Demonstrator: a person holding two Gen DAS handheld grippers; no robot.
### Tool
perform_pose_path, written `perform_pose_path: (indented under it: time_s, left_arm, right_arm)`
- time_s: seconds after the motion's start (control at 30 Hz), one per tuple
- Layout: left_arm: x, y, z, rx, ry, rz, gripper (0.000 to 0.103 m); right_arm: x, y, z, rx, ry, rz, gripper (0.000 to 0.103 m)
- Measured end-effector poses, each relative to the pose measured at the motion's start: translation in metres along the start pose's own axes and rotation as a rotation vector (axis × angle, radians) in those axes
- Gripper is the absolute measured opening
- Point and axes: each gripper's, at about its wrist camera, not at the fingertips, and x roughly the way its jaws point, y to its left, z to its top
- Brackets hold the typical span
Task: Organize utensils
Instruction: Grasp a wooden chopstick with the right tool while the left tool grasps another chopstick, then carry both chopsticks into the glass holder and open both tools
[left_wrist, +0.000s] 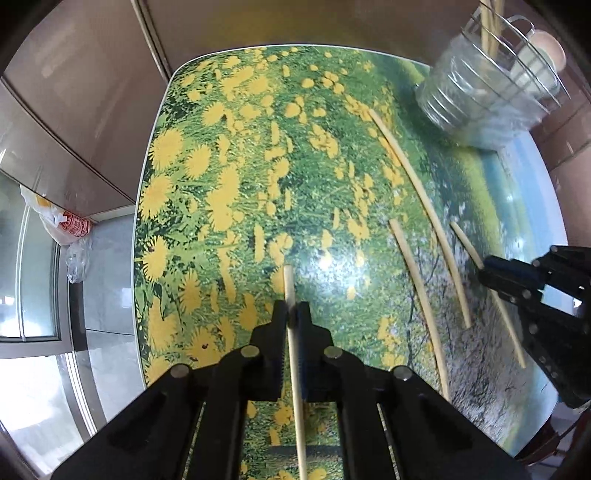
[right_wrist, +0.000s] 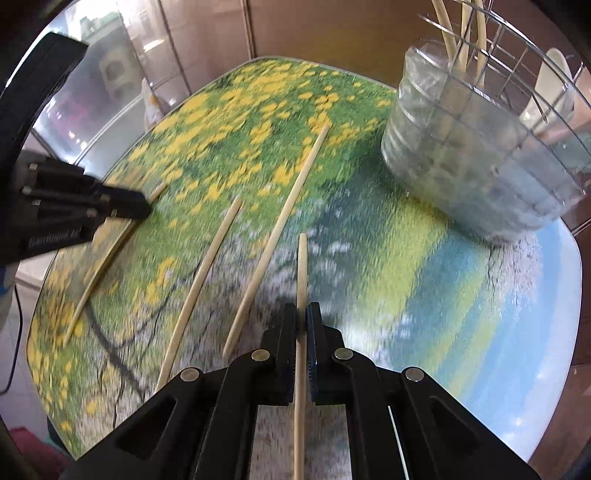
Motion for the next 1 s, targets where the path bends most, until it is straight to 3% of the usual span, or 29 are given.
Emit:
perform_pose_path:
  time_s: [0.23, 0.37, 0.57, 0.8, 1.0]
  left_arm:
    - [-0.006, -0.01, -0.016, 0.023, -0.016, 0.017, 0.004]
    - [-0.012, 0.002, -0.029, -0.032, -0.051, -0.028, 0.004]
    - [-0.035, 0.02, -0.047, -0.092, -0.12, -0.1, 0.004]
    - [-0.073, 0.013, -0.065, -0.112, -0.188, -0.195, 0.003]
    - [-0.144, -0.002, -0.041, -0.102, -0.399, -0.259, 0.003]
  right_arm:
    - [-0.009, 0.007, -0.022, -0.039, 0.078, 0.013, 0.005]
    - [-0.014, 0.003, -0.033, 0.01, 0.042, 0.044, 0.005]
    - [-0.046, -0.012, -0.067, 0.116, -0.092, 0.136, 0.005]
    - [-0.095, -0.027, -0.094, 0.234, -0.283, 0.239, 0.005]
    - [-0.162, -0.038, -0.084, 0.255, -0.537, 0.203, 0.005]
